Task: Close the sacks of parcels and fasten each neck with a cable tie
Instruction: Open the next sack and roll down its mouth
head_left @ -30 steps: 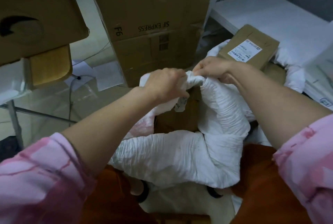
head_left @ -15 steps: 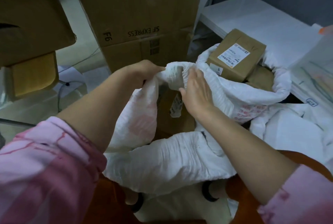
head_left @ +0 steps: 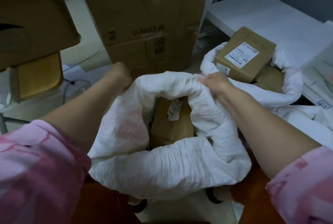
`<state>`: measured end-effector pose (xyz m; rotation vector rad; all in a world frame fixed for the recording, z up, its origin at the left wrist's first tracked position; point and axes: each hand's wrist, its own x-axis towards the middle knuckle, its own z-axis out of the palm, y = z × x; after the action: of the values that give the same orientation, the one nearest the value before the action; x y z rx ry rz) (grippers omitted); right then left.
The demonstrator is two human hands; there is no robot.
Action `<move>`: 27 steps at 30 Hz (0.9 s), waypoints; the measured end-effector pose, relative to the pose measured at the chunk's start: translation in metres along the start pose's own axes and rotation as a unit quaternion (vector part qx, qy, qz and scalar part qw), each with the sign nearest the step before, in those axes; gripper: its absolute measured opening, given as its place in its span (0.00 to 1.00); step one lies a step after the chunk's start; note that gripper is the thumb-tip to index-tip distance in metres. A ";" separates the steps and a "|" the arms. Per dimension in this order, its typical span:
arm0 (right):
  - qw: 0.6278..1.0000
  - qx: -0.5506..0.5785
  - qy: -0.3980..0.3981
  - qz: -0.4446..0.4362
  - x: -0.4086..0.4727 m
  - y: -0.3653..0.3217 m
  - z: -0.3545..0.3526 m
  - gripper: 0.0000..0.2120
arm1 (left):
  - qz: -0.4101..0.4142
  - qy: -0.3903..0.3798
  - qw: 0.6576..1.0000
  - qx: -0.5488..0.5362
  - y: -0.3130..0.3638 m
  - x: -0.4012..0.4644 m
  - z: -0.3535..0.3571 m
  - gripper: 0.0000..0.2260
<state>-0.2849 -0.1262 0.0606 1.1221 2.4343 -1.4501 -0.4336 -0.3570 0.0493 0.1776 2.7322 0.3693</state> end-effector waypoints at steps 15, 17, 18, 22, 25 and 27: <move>0.995 -0.098 0.005 0.031 0.018 0.002 -0.026 0.18 | 0.192 -0.173 0.960 -0.112 0.086 -0.037 0.025 0.13; 0.973 -0.178 0.115 -0.090 0.008 0.002 -0.020 0.18 | 0.144 -0.152 0.969 -0.132 0.088 -0.025 0.020 0.11; 0.960 -0.196 0.142 -0.143 -0.002 0.001 -0.015 0.17 | 0.125 -0.136 0.974 -0.132 0.090 -0.019 0.020 0.11; 0.916 -0.330 0.107 -0.199 -0.014 0.012 0.014 0.22 | 0.064 -0.171 0.971 -0.155 0.095 -0.005 0.020 0.12; 0.905 -0.367 0.099 -0.188 -0.007 0.023 0.021 0.11 | 0.051 -0.268 0.937 -0.220 0.090 -0.006 0.014 0.10; 0.931 -0.321 0.071 -0.158 0.002 0.025 0.019 0.08 | 0.034 -0.281 0.936 -0.210 0.085 -0.006 0.013 0.11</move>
<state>-0.2755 -0.1329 0.0316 0.7247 2.9495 -0.5173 -0.4168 -0.2735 0.0630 0.2196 2.0363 0.7769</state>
